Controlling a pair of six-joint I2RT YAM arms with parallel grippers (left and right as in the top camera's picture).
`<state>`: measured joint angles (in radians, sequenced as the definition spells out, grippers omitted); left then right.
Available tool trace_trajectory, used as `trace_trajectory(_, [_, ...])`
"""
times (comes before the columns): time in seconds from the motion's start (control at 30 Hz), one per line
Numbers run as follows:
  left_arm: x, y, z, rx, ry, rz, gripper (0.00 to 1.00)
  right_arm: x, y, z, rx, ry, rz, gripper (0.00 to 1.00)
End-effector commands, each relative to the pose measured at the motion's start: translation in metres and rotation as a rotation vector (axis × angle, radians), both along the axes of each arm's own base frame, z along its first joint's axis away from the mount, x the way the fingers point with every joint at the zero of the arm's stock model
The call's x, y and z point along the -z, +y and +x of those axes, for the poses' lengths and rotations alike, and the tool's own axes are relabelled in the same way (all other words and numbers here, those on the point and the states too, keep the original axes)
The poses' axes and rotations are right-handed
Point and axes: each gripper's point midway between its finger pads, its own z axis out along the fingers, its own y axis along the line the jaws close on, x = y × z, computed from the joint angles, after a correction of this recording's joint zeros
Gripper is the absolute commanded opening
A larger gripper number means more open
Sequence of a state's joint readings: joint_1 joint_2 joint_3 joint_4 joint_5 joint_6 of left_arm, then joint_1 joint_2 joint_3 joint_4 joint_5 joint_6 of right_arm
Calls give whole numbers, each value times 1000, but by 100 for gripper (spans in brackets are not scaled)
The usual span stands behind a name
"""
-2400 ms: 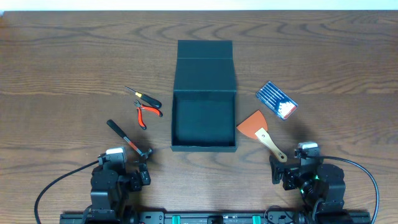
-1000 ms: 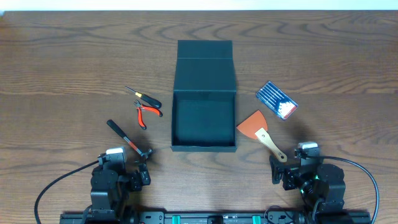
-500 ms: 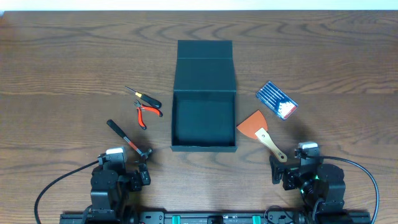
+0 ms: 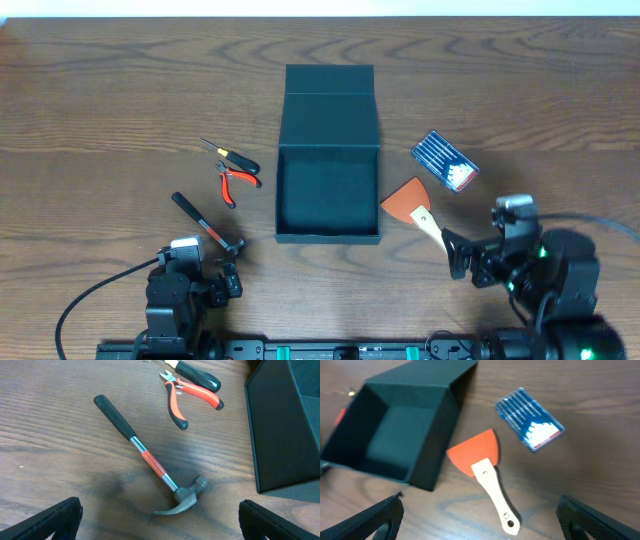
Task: Pack container
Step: 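Reach the right gripper to the orange scraper's wooden handle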
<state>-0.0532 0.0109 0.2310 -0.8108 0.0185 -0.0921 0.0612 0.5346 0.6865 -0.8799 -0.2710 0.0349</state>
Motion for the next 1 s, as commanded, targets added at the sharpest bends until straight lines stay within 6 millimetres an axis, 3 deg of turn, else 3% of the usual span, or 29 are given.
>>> trace_trajectory(0.0, [19,3,-8,-4,67,21,98,-13,16,7,-107,52,23,99])
trace_trajectory(0.4, [19,3,-8,-4,67,21,99,-20,30,18,-236,460,-81,99])
trace_trajectory(0.63, [19,3,-8,-4,67,21,99,5,11,17,-201,693,-278,99])
trace_trajectory(0.97, [19,3,-8,-4,67,22,99,33,21,44,-230,731,-271,99])
